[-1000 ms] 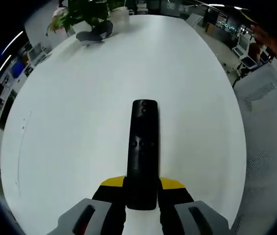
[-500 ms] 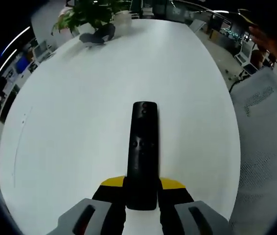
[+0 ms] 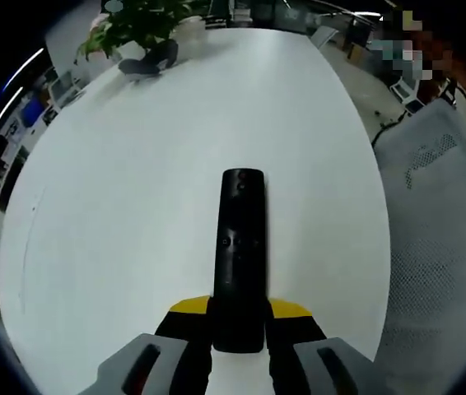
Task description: Press the specified remote control buttons in sequence, fully releasing each button before pressing the next.
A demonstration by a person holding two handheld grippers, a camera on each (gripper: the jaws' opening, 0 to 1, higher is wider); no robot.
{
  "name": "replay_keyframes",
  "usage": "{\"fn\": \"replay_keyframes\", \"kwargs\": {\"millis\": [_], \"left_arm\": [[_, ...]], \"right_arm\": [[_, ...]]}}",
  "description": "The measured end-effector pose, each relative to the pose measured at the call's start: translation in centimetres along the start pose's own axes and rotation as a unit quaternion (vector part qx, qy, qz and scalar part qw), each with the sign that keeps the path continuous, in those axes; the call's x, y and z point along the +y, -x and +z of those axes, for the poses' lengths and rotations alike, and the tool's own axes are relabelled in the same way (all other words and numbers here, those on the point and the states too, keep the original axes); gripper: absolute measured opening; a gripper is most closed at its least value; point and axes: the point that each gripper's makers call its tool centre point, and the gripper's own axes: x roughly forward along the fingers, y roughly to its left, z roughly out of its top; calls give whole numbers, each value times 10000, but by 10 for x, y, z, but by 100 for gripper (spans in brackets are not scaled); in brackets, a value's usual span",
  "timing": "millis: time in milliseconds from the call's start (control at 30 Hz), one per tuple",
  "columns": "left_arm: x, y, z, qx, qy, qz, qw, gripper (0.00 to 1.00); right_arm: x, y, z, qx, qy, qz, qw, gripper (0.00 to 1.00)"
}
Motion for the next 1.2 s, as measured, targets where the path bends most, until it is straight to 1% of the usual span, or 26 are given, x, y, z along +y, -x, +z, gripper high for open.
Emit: {"fn": "replay_keyframes", "kwargs": {"millis": [167,267,500,600,733,833,933,1033,1200], "left_arm": [[-9,1,-1,30,17,4,10000,24],[-14,1,-2,13,5,0,10000,24],[-30,1,-3,-12,15,-28,10000,24],[-36,1,-3,-15,9,-39,10000,24],[-42,1,-3,-7,10,-6,10000,24],[-47,1,-3,18,40,-17,10000,24],[-54,1,-4,44,11,30,10000,24],[-58,1,-4,49,36,23,10000,24],[-68,2,-5,70,7,11,10000,24]], "right_arm": [[5,-1,3,-2,53,82,10000,13],[7,-4,2,47,113,109,9999,11],[13,-8,1,96,156,226,9996,9],[15,-10,0,147,199,259,9994,7],[14,-13,2,189,295,272,9990,9],[13,-15,4,237,362,304,9986,5],[10,-20,4,374,483,295,9977,0],[6,-22,7,346,547,215,9977,0],[2,-29,8,371,582,284,9972,0]]}}
